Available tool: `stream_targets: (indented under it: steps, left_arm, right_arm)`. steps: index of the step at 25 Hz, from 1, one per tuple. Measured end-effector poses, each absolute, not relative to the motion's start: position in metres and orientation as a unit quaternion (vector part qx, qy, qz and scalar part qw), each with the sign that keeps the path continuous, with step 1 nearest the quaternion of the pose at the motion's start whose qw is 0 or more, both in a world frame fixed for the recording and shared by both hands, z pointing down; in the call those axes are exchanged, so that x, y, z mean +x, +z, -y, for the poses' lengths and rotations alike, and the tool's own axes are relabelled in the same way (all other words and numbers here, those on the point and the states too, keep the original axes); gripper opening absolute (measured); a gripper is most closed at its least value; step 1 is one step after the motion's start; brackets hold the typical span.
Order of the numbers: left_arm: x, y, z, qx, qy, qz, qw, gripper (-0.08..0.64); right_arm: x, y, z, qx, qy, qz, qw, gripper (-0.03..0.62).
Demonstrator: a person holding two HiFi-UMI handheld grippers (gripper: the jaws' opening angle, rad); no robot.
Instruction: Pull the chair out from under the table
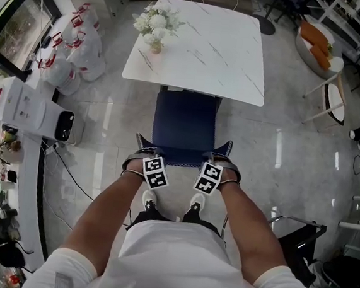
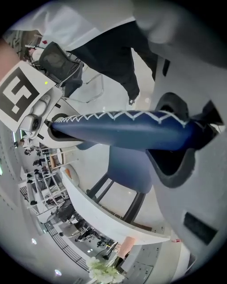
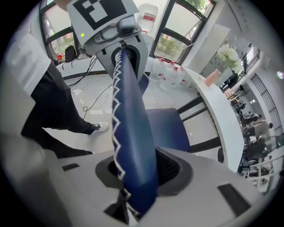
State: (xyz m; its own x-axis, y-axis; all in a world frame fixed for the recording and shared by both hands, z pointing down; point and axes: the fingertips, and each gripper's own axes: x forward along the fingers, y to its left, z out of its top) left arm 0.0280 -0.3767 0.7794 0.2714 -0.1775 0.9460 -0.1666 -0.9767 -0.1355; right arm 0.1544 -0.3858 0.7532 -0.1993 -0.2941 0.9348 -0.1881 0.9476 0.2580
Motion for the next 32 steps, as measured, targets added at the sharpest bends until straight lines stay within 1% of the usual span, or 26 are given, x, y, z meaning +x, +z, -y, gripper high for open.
stream_targets:
  steps: [13,19,25,32]
  left_arm:
    - [0.018,0.786,0.343,-0.797,-0.598,-0.078,0.023,0.117]
    - [0.014,0.789,0.327,-0.797,-0.601,-0.060,0.010,0.126]
    - [0.013,0.792,0.296,-0.802,-0.596,-0.034,-0.026,0.139]
    - [-0.001,0.793,0.286,-0.805,-0.592,-0.031,0.007,0.122]
  right_arm:
    - [0.145,0.758,0.345,0.170,-0.028,0.768,0.616,0.123]
    - [0.142,0.761,0.330,0.179,-0.022,0.765,0.619,0.126]
    - [0.140,0.767,0.300,0.186,-0.019,0.757,0.626,0.133]
    - [0.127,0.771,0.277,0.202,-0.008,0.749,0.631,0.127]
